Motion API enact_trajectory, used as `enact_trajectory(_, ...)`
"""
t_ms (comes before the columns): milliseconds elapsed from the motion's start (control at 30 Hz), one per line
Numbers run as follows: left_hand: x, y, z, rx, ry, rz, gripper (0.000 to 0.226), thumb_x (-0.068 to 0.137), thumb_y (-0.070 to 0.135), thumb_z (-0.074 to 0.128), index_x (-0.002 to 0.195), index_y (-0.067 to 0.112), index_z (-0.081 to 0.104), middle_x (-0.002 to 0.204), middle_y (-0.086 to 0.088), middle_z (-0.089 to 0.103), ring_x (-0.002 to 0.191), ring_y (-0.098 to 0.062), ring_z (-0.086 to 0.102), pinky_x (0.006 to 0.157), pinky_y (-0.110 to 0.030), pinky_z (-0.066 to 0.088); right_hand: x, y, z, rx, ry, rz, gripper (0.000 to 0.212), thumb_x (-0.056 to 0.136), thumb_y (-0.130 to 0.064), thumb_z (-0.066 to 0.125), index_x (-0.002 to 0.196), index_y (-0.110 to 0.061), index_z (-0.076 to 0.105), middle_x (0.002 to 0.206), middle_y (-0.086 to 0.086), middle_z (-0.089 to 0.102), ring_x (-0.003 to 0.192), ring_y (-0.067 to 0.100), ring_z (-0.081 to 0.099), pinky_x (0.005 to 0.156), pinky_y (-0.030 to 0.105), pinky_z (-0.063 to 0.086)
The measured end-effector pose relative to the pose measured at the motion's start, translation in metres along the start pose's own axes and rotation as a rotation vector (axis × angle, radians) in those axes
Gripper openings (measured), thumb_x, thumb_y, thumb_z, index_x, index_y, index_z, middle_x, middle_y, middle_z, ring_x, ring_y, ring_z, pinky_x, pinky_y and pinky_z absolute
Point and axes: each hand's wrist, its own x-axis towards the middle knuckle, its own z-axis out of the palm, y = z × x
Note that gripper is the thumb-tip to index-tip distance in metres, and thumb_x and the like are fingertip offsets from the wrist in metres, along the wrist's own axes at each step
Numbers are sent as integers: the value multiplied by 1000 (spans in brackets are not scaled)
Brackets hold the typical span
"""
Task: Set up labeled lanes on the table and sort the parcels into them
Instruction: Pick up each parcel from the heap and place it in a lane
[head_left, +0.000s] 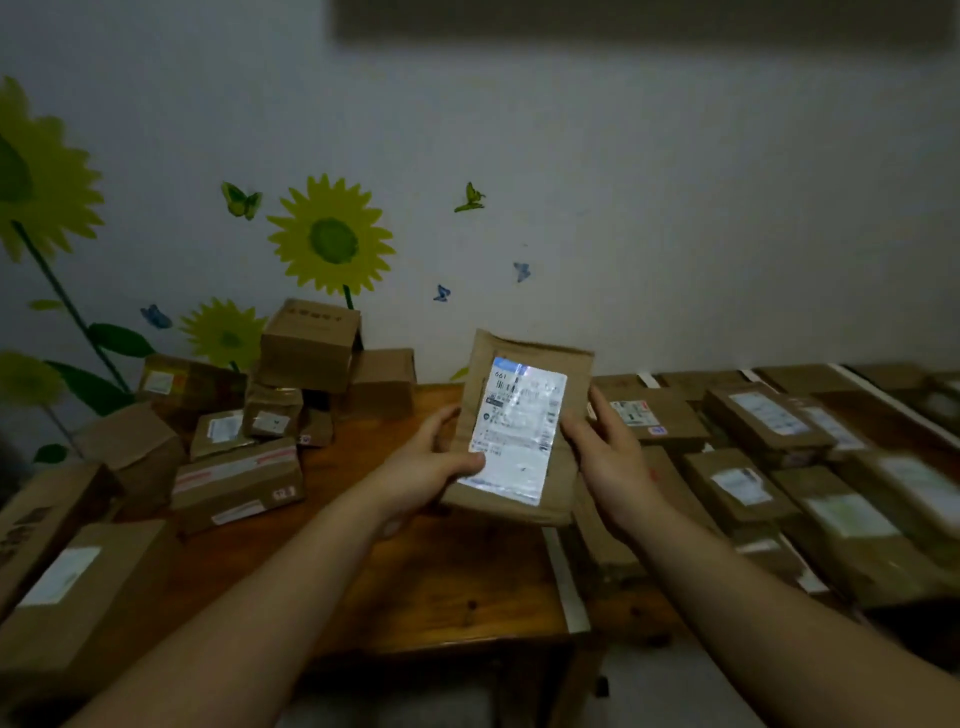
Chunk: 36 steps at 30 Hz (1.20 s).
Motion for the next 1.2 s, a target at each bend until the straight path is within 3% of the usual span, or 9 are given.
enact_trajectory(200,-9,-4,85,-125,-3,92,79,89,12,60,146,40,13,117,4,62,95,-13,65,81,-33,55,-40,1,-61,-158,-69,55,73,88,-16,64,138,-51,23,118,-17,58,98,5,61,70,25,53)
enact_trajectory(367,-2,-1,164,15,-156,3,80,89,26,61,144,46,7,121,6,57,94,-13,63,63,-27,56,-64,-1,-149,-214,-13,95,68,87,-22,66,131,-56,27,110,-22,59,91,-5,60,65,14,49)
enact_trajectory(533,12,1,282,94,-196,7,79,87,29,63,145,42,12,125,3,57,106,-19,61,92,-40,51,-89,6,-261,-265,129,76,58,89,-28,64,133,-49,33,117,-18,56,102,0,56,82,19,46)
enact_trajectory(633,17,4,367,41,-256,-1,79,89,23,61,148,32,10,101,11,59,74,1,67,58,-14,52,-105,4,-338,-283,206,50,38,91,-30,61,115,-54,44,103,-35,56,99,-11,55,68,4,44)
enact_trajectory(700,22,8,423,12,-278,-14,77,90,21,60,148,30,10,108,6,60,71,-2,67,51,-17,51,-117,4,-389,-280,265,50,38,90,-31,62,111,-56,44,99,-41,51,95,-17,52,68,3,43)
enact_trajectory(767,26,12,472,-6,-314,-14,77,90,21,60,148,31,10,120,2,59,74,-8,67,50,-20,52,-128,5,-433,-296,312,59,46,89,-33,63,123,-52,38,107,-37,46,98,-13,51,76,9,42)
enact_trajectory(900,38,22,546,46,-411,-27,78,89,27,62,147,38,10,96,13,60,63,-2,68,46,-19,51,-141,6,-504,-330,390,75,62,90,-35,61,138,-50,26,117,-29,44,107,-6,48,86,17,44)
enact_trajectory(1033,64,30,590,136,-471,-16,78,89,33,61,146,43,8,94,18,58,66,-1,67,47,-19,52,-135,10,-547,-316,422,52,60,91,-34,60,117,-70,19,121,-26,43,107,-4,49,87,24,50)
enact_trajectory(1200,115,41,630,254,-510,24,77,92,38,55,147,41,1,133,5,53,91,-8,59,95,-41,48,-107,21,-590,-430,370,56,83,76,-53,69,128,-73,7,148,-11,30,131,16,39,102,52,43)
